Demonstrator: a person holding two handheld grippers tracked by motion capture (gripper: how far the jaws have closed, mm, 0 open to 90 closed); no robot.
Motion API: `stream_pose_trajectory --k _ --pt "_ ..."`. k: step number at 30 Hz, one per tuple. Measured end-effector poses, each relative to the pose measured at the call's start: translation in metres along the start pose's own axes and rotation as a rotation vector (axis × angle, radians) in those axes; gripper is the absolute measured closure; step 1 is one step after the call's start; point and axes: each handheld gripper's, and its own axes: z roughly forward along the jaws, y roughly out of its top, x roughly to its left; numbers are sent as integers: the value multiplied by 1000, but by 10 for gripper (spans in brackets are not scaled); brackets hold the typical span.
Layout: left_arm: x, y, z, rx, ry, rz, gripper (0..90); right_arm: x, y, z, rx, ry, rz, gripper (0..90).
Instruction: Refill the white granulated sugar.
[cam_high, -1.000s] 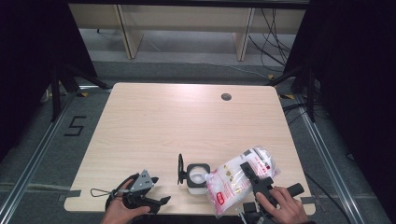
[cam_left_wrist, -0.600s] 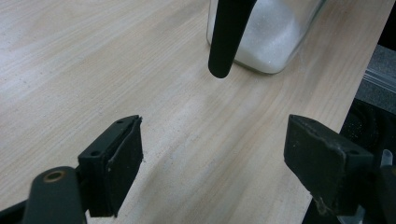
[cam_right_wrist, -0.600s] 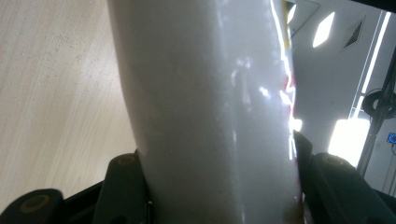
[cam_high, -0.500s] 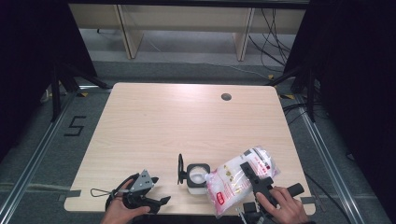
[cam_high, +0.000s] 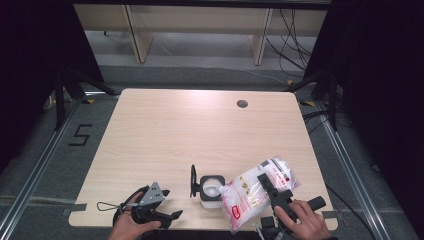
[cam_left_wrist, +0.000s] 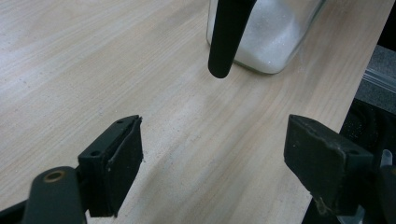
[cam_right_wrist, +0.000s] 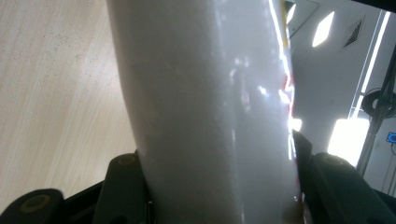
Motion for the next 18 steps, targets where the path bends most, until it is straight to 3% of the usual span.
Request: stream_pose_trajectory --k 7,9,10,11,13,15,18 --pt "1 0 0 -1 0 7 192 0 0 0 -5 -4 7 513" --pt "2 1 0 -1 0 28 192 0 0 0 -2 -2 13 514" --pt "1 1 0 -1 0 25 191 1 0 0 6 -5 33 514" --pt "1 0 0 -1 -1 15 191 0 -1 0 0 -8 18 515" --pt "0 0 0 0 0 0 192 1 -1 -2 22 7 69 516" --pt "1 0 -1 13 8 15 191 -2 -1 0 -8 -20 44 517" --pt "0 0 0 0 0 2 191 1 -2 0 13 -6 53 519"
